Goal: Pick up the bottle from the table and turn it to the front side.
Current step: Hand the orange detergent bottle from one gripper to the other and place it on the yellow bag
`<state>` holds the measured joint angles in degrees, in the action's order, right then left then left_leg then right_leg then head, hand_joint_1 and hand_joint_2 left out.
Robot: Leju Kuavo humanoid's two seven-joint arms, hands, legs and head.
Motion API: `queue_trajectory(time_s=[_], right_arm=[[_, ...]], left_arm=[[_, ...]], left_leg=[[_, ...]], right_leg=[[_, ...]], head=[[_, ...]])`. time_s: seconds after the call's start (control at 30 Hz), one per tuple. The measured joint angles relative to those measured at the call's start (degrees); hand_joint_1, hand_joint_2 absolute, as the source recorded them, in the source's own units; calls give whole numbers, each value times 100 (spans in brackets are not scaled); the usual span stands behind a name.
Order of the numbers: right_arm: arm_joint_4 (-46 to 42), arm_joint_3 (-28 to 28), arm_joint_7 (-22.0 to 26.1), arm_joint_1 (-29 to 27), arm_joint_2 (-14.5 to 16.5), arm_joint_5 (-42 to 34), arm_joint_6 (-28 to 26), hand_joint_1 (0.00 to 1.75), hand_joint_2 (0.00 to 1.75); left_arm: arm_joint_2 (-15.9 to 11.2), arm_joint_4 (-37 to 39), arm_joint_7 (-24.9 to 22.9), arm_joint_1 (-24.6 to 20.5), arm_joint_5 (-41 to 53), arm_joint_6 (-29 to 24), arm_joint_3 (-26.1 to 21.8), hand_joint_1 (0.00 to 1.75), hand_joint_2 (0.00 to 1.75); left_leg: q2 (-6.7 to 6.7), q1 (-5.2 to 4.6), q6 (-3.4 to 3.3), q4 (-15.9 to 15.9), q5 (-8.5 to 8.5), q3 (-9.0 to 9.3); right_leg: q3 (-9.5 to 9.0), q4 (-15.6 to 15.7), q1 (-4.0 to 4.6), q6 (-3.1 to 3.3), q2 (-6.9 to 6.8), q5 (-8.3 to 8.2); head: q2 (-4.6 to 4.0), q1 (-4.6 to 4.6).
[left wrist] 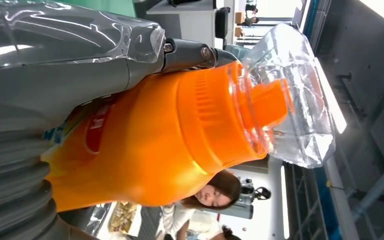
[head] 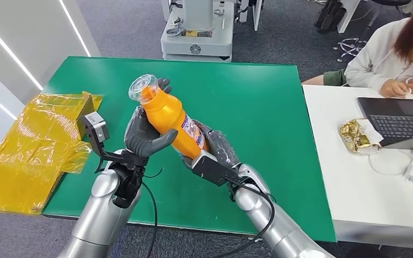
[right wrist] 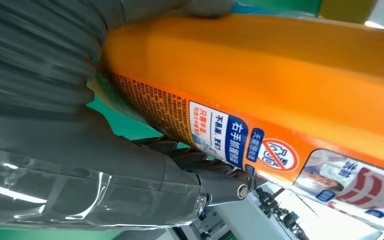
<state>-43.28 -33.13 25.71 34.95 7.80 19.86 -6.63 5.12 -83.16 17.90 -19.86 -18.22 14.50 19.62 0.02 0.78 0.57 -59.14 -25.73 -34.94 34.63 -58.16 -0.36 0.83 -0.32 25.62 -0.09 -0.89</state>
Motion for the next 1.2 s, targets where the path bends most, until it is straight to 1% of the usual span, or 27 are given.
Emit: queue_trajectory(time_s=[0.13, 0.37, 0.5, 0.7, 0.73, 0.77, 0.8, 0.87, 0.9, 0.93, 1.2], right_arm=[[100, -117, -36, 1, -1, 168, 1, 175, 175], [220, -221, -5, 0, -9, 192, 3, 175, 175], [257, -231, -4, 1, -12, 191, 4, 175, 175], [332, -232, 36, 8, -20, 123, 8, 173, 175], [348, -233, 48, 8, -21, 109, 7, 168, 175], [361, -233, 62, 8, -21, 95, 6, 156, 175], [370, -234, 77, 8, -22, 78, 5, 128, 175], [380, -244, 108, 7, -29, 40, 1, 49, 175], [383, -254, 121, 5, -36, 25, -4, 17, 175], [385, -264, 136, 3, -44, 8, -10, 1, 175], [293, -317, 247, -52, -173, -180, -193, 0, 175]], left_arm=[[-105, 196, -4, -55, 58, -48, -7, 0, 175], [-210, 357, -3, -70, 58, -73, -16, 0, 175], [-236, 387, -2, -69, 30, -78, -16, 175, 175], [-262, 377, -44, 2, -169, -49, -15, 175, 175], [-267, 370, -51, 21, -193, -47, -14, 175, 175], [-272, 364, -54, 37, -212, -48, -14, 175, 175], [-279, 359, -55, 50, -230, -52, -14, 175, 175], [-293, 349, -56, 67, -267, -66, -14, 175, 175], [-299, 341, -56, 72, -279, -72, -14, 175, 175], [-304, 333, -56, 75, -288, -78, -13, 175, 175], [-370, 319, -61, 144, -344, -111, -12, 175, 175]], left_leg=[[1, 0, 0, 0, 0, 1], [1, 0, 0, 0, 0, 0], [1, 0, 0, 0, -1, -1], [1, 0, 0, 0, 0, -1], [1, 0, 0, 0, 0, -1], [1, 0, 0, 0, 0, -1], [1, 0, 0, 0, 0, -1], [1, 0, 0, 0, 0, -1], [1, 0, 0, 0, 0, -1], [1, 0, 0, 0, 0, -1], [1, 0, 0, 0, 0, -1]], right_leg=[[1, 0, 0, 0, 1, 0], [3, 0, 0, 0, 2, 0], [3, 1, 0, 0, 2, 0], [2, 0, 0, 0, 2, 0], [2, 0, 0, 0, 2, 0], [2, 0, 0, 0, 2, 0], [2, 0, 0, 0, 2, 0], [2, 0, 0, 0, 2, 0], [3, 0, 0, 0, 2, 0], [3, 0, 0, 0, 2, 0], [3, 1, 0, 0, 3, 0]], head=[[0, -1], [0, -1], [0, -1], [0, -1], [0, -1], [0, -1], [0, -1], [0, -1], [0, -1], [0, -1], [0, 0]])
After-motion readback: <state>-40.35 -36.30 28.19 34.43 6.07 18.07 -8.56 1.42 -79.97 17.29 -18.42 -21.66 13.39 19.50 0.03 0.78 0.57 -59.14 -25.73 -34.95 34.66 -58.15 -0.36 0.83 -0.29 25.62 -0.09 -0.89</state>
